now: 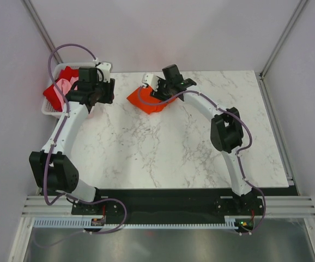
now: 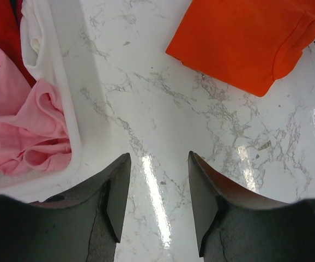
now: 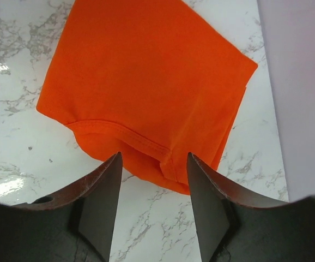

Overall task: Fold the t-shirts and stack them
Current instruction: Flatten the tshirt out

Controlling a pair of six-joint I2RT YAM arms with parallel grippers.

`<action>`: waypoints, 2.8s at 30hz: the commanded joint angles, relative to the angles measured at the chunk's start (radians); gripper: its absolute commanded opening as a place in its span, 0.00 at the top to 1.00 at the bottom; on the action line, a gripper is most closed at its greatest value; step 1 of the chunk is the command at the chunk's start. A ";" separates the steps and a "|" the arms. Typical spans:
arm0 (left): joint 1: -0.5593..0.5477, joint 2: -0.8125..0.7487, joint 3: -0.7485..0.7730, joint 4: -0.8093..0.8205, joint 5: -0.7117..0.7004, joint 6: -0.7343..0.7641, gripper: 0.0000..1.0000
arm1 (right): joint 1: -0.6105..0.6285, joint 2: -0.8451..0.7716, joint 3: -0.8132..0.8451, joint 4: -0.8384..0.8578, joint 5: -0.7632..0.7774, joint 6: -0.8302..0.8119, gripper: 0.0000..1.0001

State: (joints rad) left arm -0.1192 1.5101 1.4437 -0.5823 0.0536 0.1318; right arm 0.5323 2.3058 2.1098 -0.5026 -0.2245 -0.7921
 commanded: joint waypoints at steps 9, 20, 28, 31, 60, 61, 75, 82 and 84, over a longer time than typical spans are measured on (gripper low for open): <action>0.001 0.013 0.035 0.018 0.000 0.022 0.45 | -0.028 0.104 0.062 -0.019 0.083 -0.056 0.44; 0.001 0.032 0.047 0.016 0.005 0.017 0.44 | -0.032 0.182 0.121 0.022 0.126 -0.025 0.51; 0.003 0.028 0.040 0.018 0.008 0.015 0.44 | -0.031 0.161 0.118 0.062 0.088 0.033 0.57; 0.001 0.032 0.043 0.021 0.014 0.014 0.44 | -0.031 0.155 0.118 0.075 0.074 0.036 0.64; 0.000 0.094 0.181 0.032 -0.038 -0.018 0.49 | 0.087 -0.385 0.368 0.382 0.057 -0.018 1.00; 0.000 0.101 0.190 0.030 -0.034 -0.020 0.50 | 0.087 -0.393 0.375 0.404 0.066 -0.033 1.00; -0.054 0.137 0.231 0.009 0.021 0.006 0.65 | -0.135 -0.470 -0.201 0.299 0.347 -0.132 1.00; -0.163 0.114 0.097 -0.137 0.264 0.116 0.70 | -0.239 -0.401 -0.528 0.248 0.390 -0.116 1.00; -0.215 0.117 0.023 -0.197 0.281 0.198 0.67 | -0.267 -0.381 -0.571 0.249 0.389 -0.098 1.00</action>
State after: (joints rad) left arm -0.2546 1.6413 1.5524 -0.6334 0.2192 0.1940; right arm 0.2825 1.9476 1.5612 -0.2691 0.1360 -0.9211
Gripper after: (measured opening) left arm 0.313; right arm 0.011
